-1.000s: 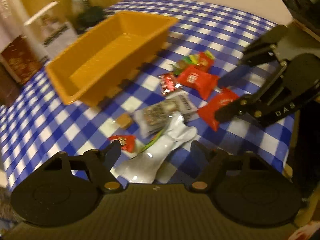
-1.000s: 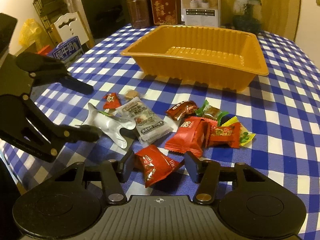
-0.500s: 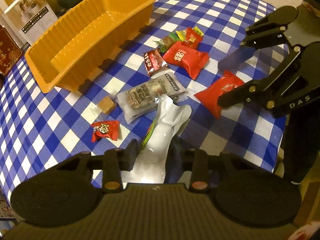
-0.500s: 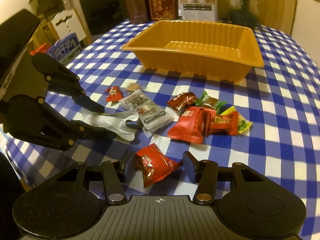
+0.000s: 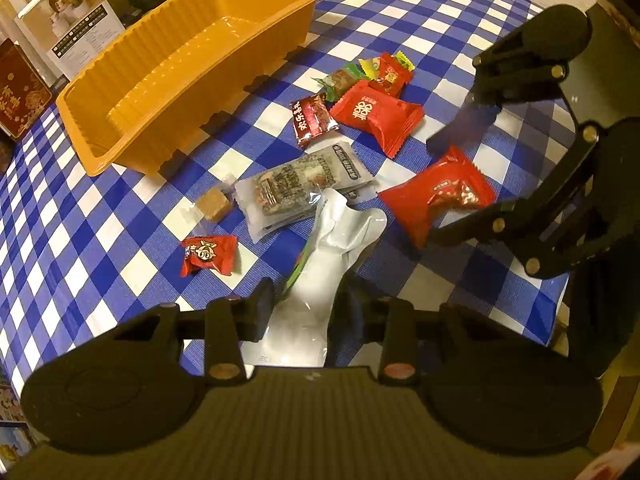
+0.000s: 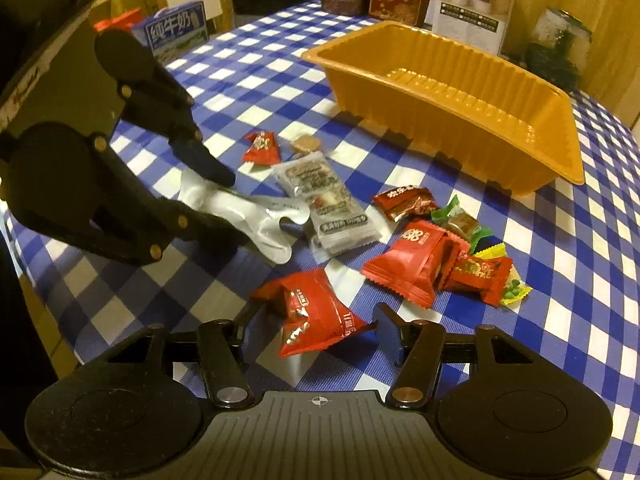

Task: Organize snacks
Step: 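Carry the white packet with the left tool while the right tool carries the red wrapper to the orange tray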

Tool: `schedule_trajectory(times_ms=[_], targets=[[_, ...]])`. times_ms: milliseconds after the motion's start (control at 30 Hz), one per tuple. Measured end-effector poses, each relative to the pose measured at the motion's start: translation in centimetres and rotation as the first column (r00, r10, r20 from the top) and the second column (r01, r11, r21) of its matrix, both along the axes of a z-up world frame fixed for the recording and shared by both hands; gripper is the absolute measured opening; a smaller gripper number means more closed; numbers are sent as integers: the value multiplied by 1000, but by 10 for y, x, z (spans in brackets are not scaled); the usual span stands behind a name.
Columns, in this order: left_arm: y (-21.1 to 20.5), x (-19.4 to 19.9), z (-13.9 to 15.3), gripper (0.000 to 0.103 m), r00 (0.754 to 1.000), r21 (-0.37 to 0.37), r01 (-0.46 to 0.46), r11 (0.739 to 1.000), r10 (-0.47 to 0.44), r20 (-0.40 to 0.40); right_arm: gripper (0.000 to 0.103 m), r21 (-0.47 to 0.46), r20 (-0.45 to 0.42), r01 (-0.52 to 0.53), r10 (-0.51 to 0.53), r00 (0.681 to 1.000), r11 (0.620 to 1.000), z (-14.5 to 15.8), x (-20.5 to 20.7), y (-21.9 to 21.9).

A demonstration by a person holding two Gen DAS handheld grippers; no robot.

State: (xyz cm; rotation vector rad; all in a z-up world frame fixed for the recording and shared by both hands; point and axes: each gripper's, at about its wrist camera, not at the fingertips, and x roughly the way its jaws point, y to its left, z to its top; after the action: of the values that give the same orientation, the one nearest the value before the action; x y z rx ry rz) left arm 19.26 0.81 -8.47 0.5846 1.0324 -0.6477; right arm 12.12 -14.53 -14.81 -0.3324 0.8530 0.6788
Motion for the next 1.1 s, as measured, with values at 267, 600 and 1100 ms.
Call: schedule_trajectory(times_ms=[267, 600, 1100], targets=[[0, -4, 0, 34, 999, 5, -34, 999, 34, 2, 49, 34, -18, 51, -51, 999, 998, -3, -5, -4], [-4, -11, 1, 30, 996, 16, -94, 995, 94, 12, 47, 71, -8, 112, -111, 994, 991, 11, -13, -17], [11, -34, 26, 28, 927, -131, -370, 920, 376, 19, 47, 142, 1, 188, -191, 982, 972, 35, -23, -28]])
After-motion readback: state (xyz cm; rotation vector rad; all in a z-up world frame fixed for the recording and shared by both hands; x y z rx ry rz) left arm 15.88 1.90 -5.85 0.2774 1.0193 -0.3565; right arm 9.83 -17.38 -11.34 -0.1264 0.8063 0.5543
